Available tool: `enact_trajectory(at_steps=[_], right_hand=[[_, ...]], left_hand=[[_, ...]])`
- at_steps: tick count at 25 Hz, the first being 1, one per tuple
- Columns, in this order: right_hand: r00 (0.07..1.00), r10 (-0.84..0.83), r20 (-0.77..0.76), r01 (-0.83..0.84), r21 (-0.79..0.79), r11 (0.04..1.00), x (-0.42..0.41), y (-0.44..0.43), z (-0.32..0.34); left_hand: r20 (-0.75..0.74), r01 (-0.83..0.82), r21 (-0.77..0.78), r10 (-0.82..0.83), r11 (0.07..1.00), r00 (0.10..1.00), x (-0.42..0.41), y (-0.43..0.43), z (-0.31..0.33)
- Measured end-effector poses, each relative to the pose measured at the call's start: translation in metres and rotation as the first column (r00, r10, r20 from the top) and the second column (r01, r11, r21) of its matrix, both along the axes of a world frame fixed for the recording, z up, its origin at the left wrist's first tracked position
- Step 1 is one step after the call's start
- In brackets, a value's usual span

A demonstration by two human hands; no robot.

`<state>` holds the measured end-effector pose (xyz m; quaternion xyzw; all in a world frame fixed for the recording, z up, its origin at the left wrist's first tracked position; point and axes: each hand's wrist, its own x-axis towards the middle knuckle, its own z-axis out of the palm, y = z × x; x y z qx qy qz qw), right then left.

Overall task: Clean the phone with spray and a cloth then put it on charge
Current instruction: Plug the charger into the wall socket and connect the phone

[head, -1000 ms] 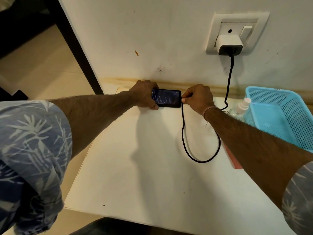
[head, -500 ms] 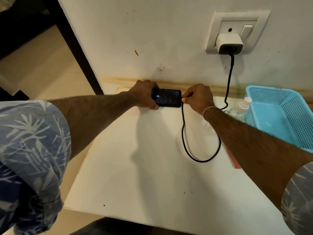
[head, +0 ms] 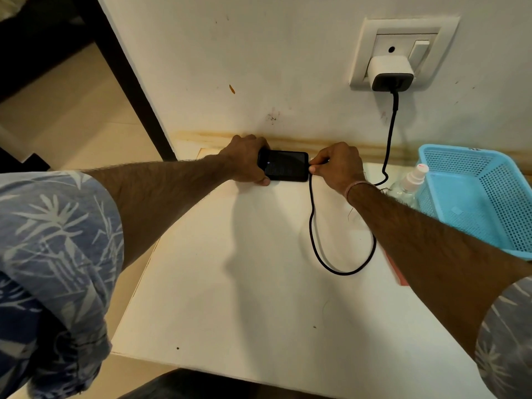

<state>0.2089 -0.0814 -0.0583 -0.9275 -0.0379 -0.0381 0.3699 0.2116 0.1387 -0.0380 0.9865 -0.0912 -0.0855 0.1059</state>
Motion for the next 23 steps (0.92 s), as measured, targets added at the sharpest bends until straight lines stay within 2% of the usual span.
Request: enact_trajectory(at_steps=[10, 23], right_hand=[[1.0, -0.006, 0.017, 0.007, -0.033, 0.999, -0.002, 0.001, -0.001], [0.992, 0.103, -0.07, -0.119, -0.296, 0.948, -0.048, -0.013, 0.007]], left_hand=[[0.012, 0.013, -0.015, -0.013, 1.0, 1.0, 0.004, 0.003, -0.008], [-0.033, -0.043, 0.034, 0.044, 0.998, 0.998, -0.001, 0.0, -0.009]])
